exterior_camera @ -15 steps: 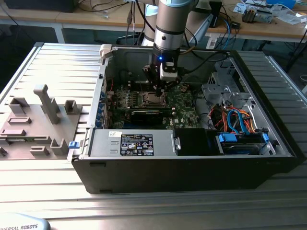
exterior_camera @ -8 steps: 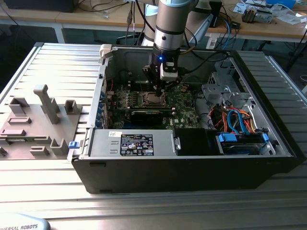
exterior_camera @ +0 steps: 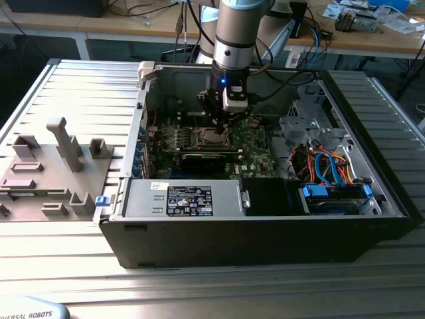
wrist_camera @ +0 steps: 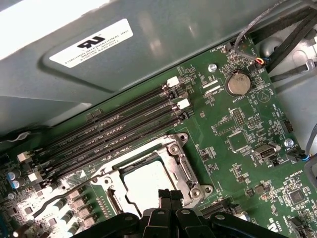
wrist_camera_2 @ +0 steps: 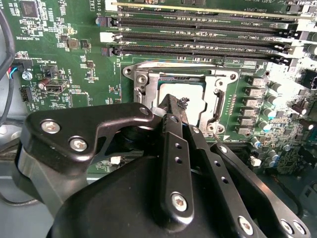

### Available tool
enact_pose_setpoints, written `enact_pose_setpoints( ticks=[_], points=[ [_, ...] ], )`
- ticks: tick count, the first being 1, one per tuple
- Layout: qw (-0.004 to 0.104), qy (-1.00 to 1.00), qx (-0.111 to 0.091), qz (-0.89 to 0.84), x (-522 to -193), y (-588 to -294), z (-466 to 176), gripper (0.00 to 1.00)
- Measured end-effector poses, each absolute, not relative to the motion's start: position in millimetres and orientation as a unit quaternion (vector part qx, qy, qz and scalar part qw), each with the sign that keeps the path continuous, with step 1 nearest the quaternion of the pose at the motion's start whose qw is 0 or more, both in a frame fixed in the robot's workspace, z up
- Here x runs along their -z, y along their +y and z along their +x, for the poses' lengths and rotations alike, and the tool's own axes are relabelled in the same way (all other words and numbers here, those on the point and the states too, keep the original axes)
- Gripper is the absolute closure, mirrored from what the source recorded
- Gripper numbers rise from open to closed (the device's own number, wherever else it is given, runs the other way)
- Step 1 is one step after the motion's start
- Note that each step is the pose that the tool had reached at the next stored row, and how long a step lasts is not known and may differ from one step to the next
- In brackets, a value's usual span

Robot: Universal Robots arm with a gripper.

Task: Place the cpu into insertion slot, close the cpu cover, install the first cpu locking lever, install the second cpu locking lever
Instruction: 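Install the first cpu locking lever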

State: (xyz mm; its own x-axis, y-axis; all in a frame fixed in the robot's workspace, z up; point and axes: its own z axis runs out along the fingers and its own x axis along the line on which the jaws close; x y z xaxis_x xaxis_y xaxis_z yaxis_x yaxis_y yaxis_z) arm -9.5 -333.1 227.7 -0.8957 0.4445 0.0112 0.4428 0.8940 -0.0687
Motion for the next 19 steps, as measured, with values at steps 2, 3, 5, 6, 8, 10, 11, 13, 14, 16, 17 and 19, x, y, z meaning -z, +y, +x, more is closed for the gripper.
enact_pose_setpoints(
  ticks=[2,3,5,6,8,10,11,13,14,16,17,19],
  points=[
    [0.013,-0.973,-0.032,-0.226,-227.7,-333.1,-9.5,0.89],
    [0.013,-0.974,-0.032,-0.225,-227.7,-333.1,-9.5,0.89],
    [0.013,-0.974,-0.032,-0.224,-227.7,-333.1,-9.5,0.89],
    [0.013,-0.974,-0.032,-0.224,-227.7,-333.1,-9.5,0.89],
    [0.013,-0.974,-0.032,-0.222,-227.6,-333.1,-9.5,0.89],
    [0.013,-0.975,-0.032,-0.221,-227.6,-333.0,-9.5,0.89],
    [0.013,-0.975,-0.032,-0.22,-227.7,-333.1,-9.5,0.89],
    [0.013,-0.975,-0.032,-0.218,-227.7,-333.1,-9.5,0.89],
    [0.013,-0.976,-0.032,-0.217,-227.7,-333.1,-9.5,0.89],
    [0.013,-0.976,-0.032,-0.215,-227.7,-333.1,-9.5,0.89],
    [0.013,-0.976,-0.032,-0.214,-227.7,-333.1,-9.5,0.89],
    [0.013,-0.976,-0.032,-0.213,-227.7,-333.1,-9.5,0.89]
  ],
)
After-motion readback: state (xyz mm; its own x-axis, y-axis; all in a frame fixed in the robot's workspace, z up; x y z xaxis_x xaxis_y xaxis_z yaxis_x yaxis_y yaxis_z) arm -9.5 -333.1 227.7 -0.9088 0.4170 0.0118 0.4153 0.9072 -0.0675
